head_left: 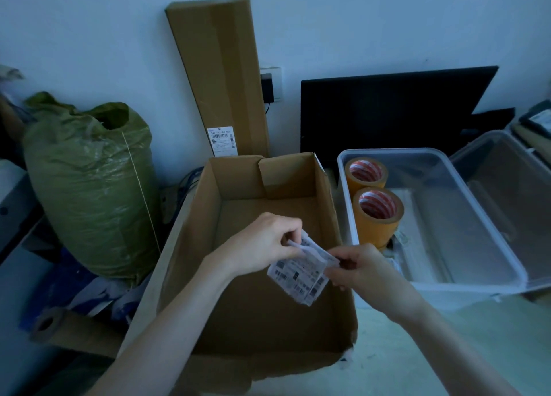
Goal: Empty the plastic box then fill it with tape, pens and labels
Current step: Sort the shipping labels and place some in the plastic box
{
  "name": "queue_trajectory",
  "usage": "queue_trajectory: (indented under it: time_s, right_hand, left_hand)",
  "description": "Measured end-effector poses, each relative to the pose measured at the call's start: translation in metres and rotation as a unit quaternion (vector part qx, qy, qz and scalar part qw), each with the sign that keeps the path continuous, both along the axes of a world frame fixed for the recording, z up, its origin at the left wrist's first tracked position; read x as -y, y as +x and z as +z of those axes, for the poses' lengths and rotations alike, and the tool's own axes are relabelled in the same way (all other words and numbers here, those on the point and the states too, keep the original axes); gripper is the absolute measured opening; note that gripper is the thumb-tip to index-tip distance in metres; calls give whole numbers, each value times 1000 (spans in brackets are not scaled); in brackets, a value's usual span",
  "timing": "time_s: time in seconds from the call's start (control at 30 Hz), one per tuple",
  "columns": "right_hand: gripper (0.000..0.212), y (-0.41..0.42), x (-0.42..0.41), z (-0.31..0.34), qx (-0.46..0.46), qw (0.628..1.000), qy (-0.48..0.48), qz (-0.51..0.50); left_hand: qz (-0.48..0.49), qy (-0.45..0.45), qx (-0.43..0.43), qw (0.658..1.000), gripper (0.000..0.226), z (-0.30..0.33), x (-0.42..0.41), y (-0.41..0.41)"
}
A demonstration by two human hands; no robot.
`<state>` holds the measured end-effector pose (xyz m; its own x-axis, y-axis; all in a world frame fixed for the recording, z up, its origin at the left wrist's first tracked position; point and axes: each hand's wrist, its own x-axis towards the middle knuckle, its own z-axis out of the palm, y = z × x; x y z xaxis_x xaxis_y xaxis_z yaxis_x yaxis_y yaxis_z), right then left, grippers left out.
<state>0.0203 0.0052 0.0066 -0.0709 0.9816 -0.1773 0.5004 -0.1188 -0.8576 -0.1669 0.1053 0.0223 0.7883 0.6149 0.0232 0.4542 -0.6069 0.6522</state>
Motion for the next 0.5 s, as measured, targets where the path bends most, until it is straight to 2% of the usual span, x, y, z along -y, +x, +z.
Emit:
queue_trajectory:
  time_s: [0.1,0.17,0.33,0.4,0.5]
  right_hand:
    - [18,3,-1,2,-63,998,-6,-31]
    - [20,4,-1,1,-109,992,-26,-51]
    - [20,2,4,-8,-136,988,-45,-63]
    - [14,5,5,-9,-167,981,-20,-93]
    - [11,20,2,-10,-158,977,45,-139]
  left_hand:
    - [55,-16,49,997,16,-3,3,1]
    - [110,-25,99,989,24,-6,2,0]
    - [229,-75,233,942,22,-19,8,8]
    - [245,-99,261,929,22,-25,17,18]
    - [235,-108,248,933,18,-36,29,30]
